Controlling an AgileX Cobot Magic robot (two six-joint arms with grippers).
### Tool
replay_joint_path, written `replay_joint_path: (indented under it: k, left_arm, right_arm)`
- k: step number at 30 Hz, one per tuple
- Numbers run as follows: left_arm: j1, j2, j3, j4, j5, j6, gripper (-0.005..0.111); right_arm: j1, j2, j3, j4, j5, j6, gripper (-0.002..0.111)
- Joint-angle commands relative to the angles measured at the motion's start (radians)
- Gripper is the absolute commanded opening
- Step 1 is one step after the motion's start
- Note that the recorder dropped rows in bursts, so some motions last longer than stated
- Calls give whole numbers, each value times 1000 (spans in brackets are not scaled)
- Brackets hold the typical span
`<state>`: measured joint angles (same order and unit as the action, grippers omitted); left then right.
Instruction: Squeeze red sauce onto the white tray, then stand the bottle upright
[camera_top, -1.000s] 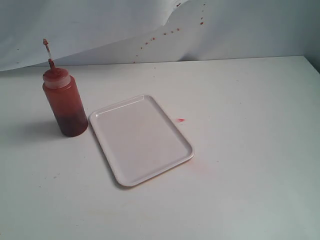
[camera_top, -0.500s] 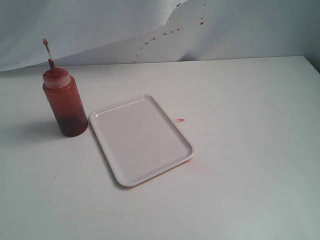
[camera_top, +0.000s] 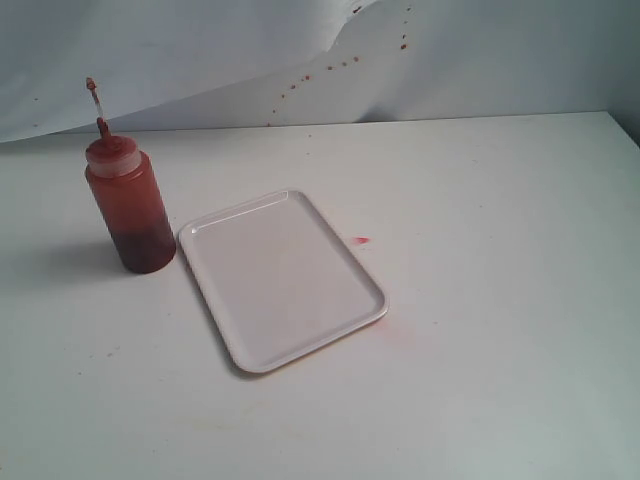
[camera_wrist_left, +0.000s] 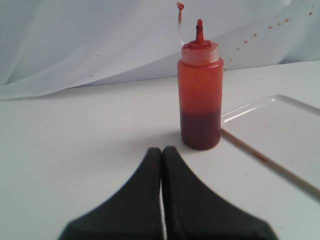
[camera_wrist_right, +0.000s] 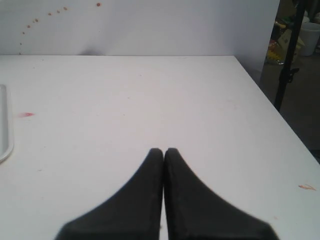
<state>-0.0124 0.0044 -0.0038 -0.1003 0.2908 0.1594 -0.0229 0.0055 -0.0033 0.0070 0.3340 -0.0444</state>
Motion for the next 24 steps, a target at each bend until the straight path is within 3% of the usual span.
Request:
replay_joint_path:
  k: [1,14,19,22,24]
  left_arm:
    - [3,-4,4,-6,-57,-1,0]
    - [3,-4,4,-208,-475,-20,0]
    - [3,-4,4,-208,-675,-264,0]
    - [3,-4,4,-191,-712,-413,0]
    - [3,-4,4,-101,-712,-481,0]
  right_arm:
    - [3,-6,3,-7,-3,-4,0]
    - [3,-6,3,-7,-3,-4,0]
    - [3,-6,3,-7,-3,-4,0]
    - [3,-6,3,-7,-3,-4,0]
    - [3,-6,3,-7,-3,-4,0]
